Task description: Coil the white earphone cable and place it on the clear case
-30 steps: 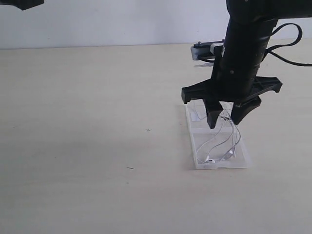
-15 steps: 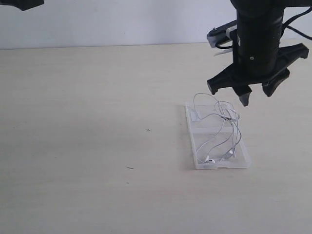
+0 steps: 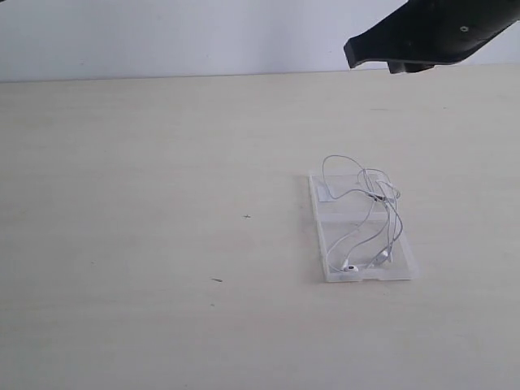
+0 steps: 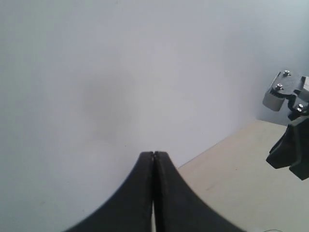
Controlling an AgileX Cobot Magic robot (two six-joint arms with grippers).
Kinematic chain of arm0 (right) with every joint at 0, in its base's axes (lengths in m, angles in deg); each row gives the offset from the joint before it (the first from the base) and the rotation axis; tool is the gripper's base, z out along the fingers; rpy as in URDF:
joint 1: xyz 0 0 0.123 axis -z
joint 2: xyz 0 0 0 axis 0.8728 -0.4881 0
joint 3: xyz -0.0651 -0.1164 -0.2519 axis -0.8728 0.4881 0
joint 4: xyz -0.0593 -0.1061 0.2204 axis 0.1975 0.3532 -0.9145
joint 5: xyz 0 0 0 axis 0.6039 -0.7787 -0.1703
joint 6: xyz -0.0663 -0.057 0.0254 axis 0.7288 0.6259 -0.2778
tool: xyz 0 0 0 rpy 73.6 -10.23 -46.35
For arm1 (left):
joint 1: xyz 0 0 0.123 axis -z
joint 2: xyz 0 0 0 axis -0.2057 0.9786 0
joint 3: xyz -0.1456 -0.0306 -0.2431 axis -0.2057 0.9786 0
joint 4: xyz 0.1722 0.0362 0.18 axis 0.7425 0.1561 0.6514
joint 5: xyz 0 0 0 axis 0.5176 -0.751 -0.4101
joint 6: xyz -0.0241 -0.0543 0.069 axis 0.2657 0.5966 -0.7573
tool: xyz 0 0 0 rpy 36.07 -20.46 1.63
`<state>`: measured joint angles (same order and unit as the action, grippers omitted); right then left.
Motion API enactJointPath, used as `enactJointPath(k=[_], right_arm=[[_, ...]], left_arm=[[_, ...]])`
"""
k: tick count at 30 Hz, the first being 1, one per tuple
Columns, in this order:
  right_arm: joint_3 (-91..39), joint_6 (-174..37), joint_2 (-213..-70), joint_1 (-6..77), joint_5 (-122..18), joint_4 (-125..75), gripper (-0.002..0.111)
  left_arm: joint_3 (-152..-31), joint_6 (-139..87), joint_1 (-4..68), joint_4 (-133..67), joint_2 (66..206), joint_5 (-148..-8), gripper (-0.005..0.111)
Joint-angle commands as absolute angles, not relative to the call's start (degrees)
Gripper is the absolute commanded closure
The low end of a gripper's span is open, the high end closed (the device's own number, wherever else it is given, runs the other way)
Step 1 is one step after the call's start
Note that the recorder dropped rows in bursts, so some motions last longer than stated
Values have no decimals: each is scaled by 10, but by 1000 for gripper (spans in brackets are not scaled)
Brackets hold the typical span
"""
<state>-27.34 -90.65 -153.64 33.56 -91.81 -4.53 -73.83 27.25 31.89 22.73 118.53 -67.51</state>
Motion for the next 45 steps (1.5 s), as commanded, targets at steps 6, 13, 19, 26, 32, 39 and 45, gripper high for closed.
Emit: enactJointPath(k=[6,13,19,26,32,39,45], right_arm=[[-193,-899,-1445,335,-793,-31,97],[-92,-900,-1371,335,-637,-31,104],[13,-898,-1289,335,-507,17,107],[56,-904,-1212,335,-545,28,107],[56,-904,-1194,335,-592,1,107],[55,-903,-1192,335,-590,1,107],[55,-903,-1192,335,-590,1,107]], left_arm=[[-701,266,318,204,1121,-683,107],[-655,264,318,174,1087,-685,107],[-613,266,318,173,1052,-676,107],[-534,285,318,169,998,-600,107],[-514,292,318,166,982,-596,107],[-513,292,318,168,982,-596,107],[-513,292,320,168,982,-596,107]])
